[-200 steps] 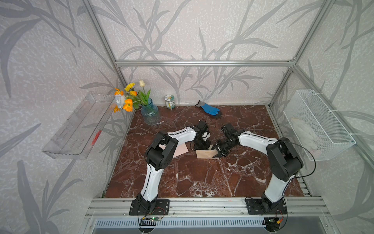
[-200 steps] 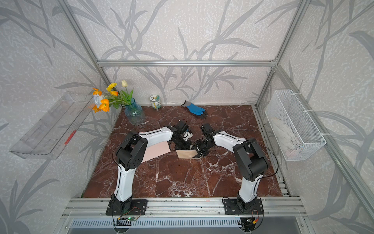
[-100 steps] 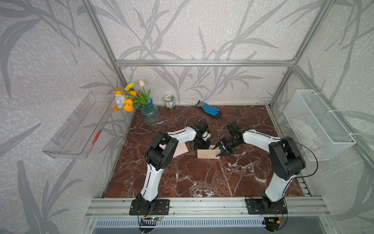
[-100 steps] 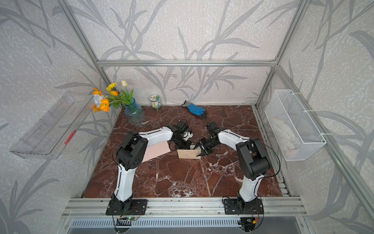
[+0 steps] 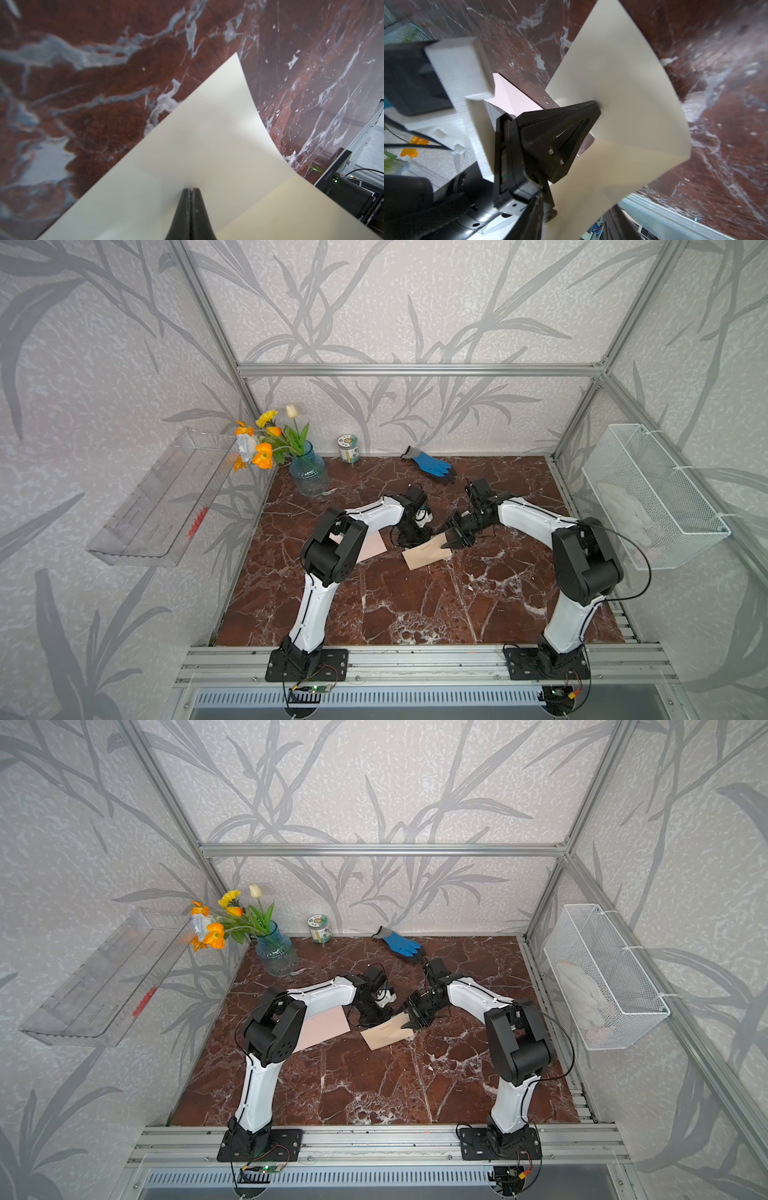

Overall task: Fold the letter paper in half and place it into the envelope
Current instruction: Fold the letter paper at the center of the board.

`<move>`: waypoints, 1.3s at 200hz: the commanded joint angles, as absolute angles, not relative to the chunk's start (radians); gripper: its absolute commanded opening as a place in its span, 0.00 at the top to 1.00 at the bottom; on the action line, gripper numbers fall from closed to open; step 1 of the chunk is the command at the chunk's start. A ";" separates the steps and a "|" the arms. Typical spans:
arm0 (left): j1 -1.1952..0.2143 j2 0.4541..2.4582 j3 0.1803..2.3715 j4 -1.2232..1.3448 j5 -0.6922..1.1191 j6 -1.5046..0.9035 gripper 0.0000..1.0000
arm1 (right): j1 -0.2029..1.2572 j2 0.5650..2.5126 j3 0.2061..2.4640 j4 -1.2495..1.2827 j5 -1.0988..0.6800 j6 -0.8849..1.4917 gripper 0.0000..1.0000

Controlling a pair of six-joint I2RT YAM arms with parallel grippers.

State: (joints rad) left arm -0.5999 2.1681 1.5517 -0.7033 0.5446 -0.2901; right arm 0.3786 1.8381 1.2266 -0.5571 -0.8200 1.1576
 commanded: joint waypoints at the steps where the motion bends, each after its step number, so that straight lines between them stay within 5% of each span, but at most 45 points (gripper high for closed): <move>1: -0.593 2.252 1.516 -0.827 0.475 -0.300 1.00 | 0.378 1.840 1.189 -0.538 -0.835 1.140 0.50; 131: -0.595 2.225 1.488 -0.851 0.471 -0.295 1.00 | 0.340 1.915 1.061 -0.229 -0.914 1.334 0.51; 202: -0.597 2.226 1.482 -0.847 0.465 -0.308 1.00 | 0.334 1.979 1.098 -0.280 -0.976 1.363 0.58; 260: -0.593 2.240 1.499 -0.851 0.453 -0.324 0.98 | 0.324 1.906 1.128 -0.499 -1.006 1.226 0.49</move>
State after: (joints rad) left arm -0.5934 2.1670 1.5429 -0.7185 0.5701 -0.3141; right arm 0.3321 1.9480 1.1107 -0.3477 -0.9817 1.2884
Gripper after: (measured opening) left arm 0.047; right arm 0.511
